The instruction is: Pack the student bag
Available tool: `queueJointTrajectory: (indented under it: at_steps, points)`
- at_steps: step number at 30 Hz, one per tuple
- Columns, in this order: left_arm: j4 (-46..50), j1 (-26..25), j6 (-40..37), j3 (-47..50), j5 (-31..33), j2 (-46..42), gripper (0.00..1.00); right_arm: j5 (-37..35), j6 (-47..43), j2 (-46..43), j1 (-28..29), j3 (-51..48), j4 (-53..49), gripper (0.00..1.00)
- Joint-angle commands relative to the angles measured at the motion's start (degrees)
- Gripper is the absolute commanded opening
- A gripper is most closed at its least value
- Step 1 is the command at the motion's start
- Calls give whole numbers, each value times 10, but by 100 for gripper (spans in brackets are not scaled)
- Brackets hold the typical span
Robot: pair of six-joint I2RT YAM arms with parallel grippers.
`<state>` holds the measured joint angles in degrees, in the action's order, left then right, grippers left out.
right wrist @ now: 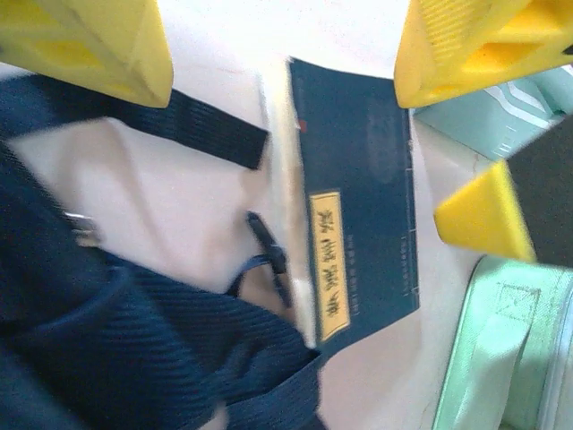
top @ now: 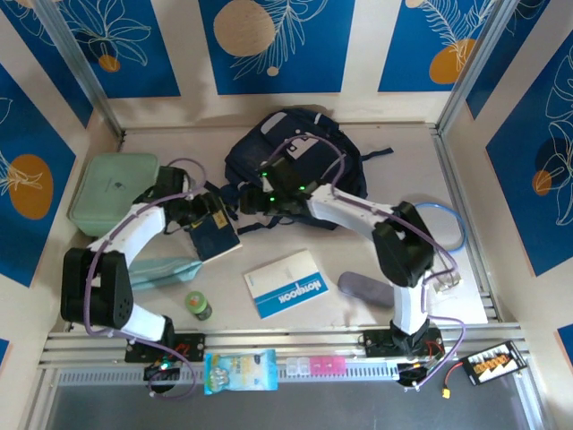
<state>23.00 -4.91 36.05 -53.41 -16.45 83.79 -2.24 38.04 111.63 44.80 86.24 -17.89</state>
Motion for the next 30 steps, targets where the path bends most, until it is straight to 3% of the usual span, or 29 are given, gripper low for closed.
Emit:
queueJointTrajectory:
  at_steps: [1,8,16,23,30]
  points:
    - [-4,39,25,33,-3,-4,76,25,-47,58,15,60,-45,60]
    - [-53,62,50,78,-13,16,78,32,-58,162,30,166,-88,43]
    - [-45,62,28,81,6,53,75,68,-66,219,32,218,-127,32]
    - [-47,61,21,76,-30,89,73,66,-56,237,32,218,-134,27]
    - [-55,60,15,67,-74,82,60,64,-55,256,32,227,-152,20]
